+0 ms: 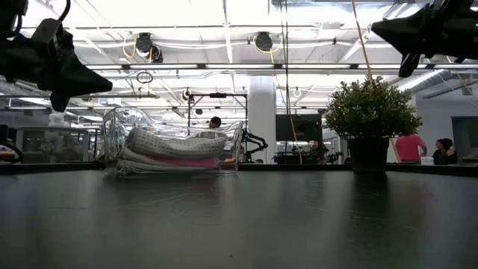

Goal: Fold microfiber towels
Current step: Return to Home Position

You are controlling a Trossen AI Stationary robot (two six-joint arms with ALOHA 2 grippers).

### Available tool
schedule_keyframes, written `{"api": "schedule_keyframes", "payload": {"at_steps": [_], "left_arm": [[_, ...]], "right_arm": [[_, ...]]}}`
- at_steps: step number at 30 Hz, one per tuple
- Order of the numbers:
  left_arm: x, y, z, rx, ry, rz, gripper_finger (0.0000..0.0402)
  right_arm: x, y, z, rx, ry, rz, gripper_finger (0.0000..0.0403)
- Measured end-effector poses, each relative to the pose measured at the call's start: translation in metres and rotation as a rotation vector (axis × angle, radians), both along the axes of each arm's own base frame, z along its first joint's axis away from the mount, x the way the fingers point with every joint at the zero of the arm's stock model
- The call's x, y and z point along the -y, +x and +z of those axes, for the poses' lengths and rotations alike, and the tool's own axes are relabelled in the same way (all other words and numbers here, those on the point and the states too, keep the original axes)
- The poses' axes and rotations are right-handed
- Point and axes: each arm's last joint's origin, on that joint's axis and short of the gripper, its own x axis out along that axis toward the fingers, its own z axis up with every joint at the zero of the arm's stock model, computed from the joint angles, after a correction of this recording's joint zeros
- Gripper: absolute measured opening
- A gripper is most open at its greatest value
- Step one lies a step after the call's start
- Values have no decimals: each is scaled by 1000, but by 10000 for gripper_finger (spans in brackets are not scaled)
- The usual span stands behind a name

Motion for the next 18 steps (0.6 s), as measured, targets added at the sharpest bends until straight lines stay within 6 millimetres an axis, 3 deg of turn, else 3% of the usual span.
{"api": "schedule_keyframes", "payload": {"at_steps": [18], "left_arm": [[0,-1,-3,-32,5,-3,33]], "right_arm": [[0,3,-5,-62,-8,0,0]]}}
